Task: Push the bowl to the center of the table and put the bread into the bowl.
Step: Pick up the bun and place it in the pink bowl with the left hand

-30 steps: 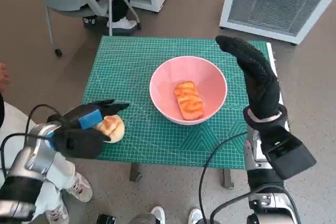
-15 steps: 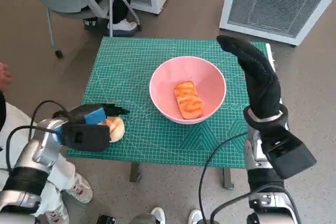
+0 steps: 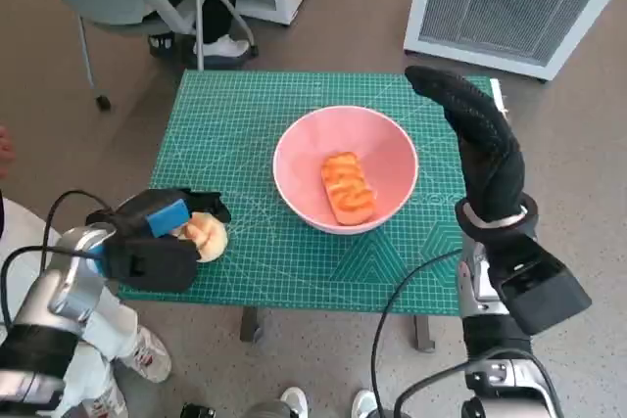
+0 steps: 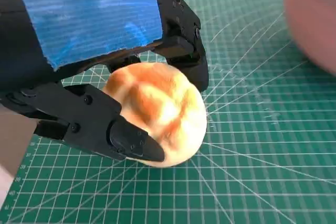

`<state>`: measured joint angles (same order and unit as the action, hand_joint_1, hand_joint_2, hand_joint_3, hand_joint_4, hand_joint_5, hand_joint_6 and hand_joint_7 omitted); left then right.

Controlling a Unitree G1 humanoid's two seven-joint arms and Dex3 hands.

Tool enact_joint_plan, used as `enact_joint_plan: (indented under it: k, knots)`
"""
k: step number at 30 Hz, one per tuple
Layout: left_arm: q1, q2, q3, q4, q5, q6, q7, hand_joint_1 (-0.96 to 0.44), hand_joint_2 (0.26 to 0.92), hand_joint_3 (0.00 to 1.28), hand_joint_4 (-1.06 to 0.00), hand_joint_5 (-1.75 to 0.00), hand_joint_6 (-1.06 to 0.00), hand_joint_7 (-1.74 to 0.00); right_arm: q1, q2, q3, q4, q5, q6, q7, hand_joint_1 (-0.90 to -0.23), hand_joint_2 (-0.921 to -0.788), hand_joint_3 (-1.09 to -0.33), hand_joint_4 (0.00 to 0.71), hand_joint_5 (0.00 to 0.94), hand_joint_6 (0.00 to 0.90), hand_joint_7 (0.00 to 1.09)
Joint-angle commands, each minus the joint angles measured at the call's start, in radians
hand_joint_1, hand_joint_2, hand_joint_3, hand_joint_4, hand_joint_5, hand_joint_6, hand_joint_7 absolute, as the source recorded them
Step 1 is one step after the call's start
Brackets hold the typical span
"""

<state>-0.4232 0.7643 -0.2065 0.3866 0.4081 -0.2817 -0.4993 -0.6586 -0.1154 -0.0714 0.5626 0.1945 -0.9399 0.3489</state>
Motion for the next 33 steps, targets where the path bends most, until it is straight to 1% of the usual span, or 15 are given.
enact_joint_plan:
  k: [1, 4, 8, 11, 13, 16, 21, 27, 33]
  knots:
    - [-0.005, 0.023, 0.076, -0.123, -0.060, -0.009, 0.002, 0.00, 0.920, 0.12, -0.58, -1.31, -0.62, -1.15, 0.010, 0.001, 0.004, 0.009, 0.011, 0.017, 0.016, -0.580, -0.921, -0.809, 0.265, 0.156, -0.001, 0.74]
    - [-0.016, 0.017, 0.103, -0.170, -0.074, -0.006, 0.008, 0.00, 0.920, 0.12, -0.56, -1.34, -0.64, -1.12, 0.009, 0.003, 0.003, 0.010, 0.015, 0.021, 0.021, -0.579, -0.921, -0.809, 0.262, 0.159, -0.001, 0.74]
    - [-0.059, -0.002, 0.131, -0.225, -0.085, -0.006, 0.022, 0.00, 0.920, 0.12, -0.55, -1.35, -0.66, -1.10, 0.010, 0.006, 0.002, 0.010, 0.022, 0.026, 0.029, -0.577, -0.921, -0.808, 0.259, 0.163, -0.001, 0.74]
    - [-0.095, -0.020, 0.132, -0.240, -0.084, 0.000, 0.029, 0.00, 0.920, 0.12, -0.53, -1.38, -0.68, -1.07, 0.010, 0.006, 0.002, 0.008, 0.025, 0.029, 0.034, -0.575, -0.921, -0.808, 0.256, 0.168, -0.001, 0.75]
    - [-0.138, -0.047, 0.120, -0.251, -0.070, 0.011, 0.041, 0.00, 0.920, 0.12, -0.53, -1.39, -0.68, -1.06, 0.012, 0.008, 0.003, 0.002, 0.027, 0.031, 0.036, -0.574, -0.921, -0.808, 0.254, 0.171, -0.001, 0.75]
    - [-0.189, -0.082, 0.098, -0.255, -0.046, 0.018, 0.059, 0.00, 0.920, 0.11, -0.54, -1.33, -0.67, -1.12, 0.014, 0.009, 0.004, -0.002, 0.027, 0.033, 0.039, -0.575, -0.921, -0.810, 0.252, 0.175, -0.001, 0.75]
    - [-0.277, -0.150, 0.049, -0.214, -0.020, -0.004, 0.082, 0.00, 0.920, 0.11, -0.57, -1.20, -0.65, -1.24, 0.016, 0.007, 0.004, -0.004, 0.027, 0.031, 0.043, -0.577, -0.921, -0.811, 0.248, 0.182, -0.001, 0.75]
    - [-0.369, -0.221, -0.001, -0.141, 0.005, -0.037, 0.101, 0.00, 0.920, 0.11, -0.58, -1.17, -0.63, -1.27, 0.017, 0.002, 0.004, -0.007, 0.029, 0.033, 0.046, -0.574, -0.921, -0.811, 0.244, 0.191, -0.001, 0.75]
    - [-0.473, -0.305, -0.055, 0.058, 0.031, -0.111, 0.155, 0.00, 0.920, 0.11, -0.61, -1.12, -0.63, -1.30, 0.024, -0.002, 0.003, -0.018, 0.025, 0.034, 0.044, -0.571, -0.921, -0.812, 0.240, 0.200, -0.001, 0.75]
